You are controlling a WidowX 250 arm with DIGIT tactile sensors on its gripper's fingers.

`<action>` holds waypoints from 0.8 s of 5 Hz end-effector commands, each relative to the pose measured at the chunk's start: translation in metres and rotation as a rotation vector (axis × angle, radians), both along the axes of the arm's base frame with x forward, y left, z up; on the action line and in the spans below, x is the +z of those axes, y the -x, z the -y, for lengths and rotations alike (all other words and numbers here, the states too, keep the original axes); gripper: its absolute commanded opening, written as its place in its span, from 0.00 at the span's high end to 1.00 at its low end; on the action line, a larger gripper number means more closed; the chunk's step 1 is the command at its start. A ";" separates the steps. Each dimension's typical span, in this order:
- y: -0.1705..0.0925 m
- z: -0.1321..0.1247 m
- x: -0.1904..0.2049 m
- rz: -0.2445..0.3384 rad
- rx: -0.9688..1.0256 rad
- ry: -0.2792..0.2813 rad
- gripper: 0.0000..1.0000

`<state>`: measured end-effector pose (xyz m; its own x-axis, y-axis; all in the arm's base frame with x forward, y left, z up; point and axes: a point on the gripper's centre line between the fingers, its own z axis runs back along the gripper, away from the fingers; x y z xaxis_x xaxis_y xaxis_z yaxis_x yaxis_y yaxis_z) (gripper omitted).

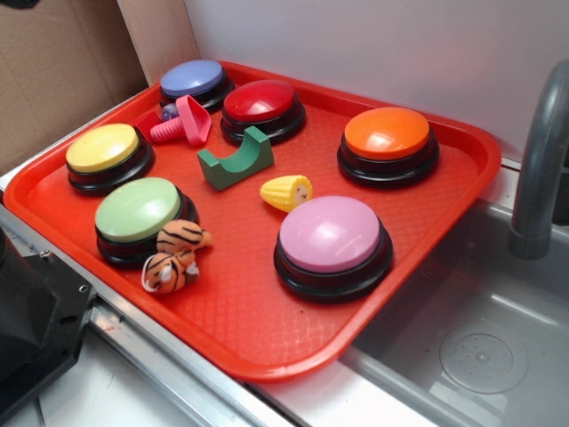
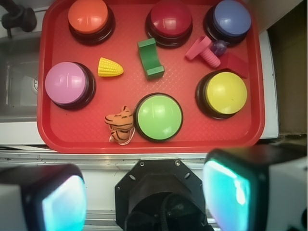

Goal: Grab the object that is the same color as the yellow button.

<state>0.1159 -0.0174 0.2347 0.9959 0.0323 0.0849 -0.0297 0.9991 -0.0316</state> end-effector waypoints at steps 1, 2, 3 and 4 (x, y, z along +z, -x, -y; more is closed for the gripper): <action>0.000 0.000 0.000 0.000 0.000 0.000 0.00; -0.008 -0.003 -0.004 0.004 -0.167 0.003 0.00; -0.021 0.000 -0.008 -0.014 -0.348 -0.024 0.00; -0.036 0.005 -0.020 0.022 -0.515 -0.009 0.00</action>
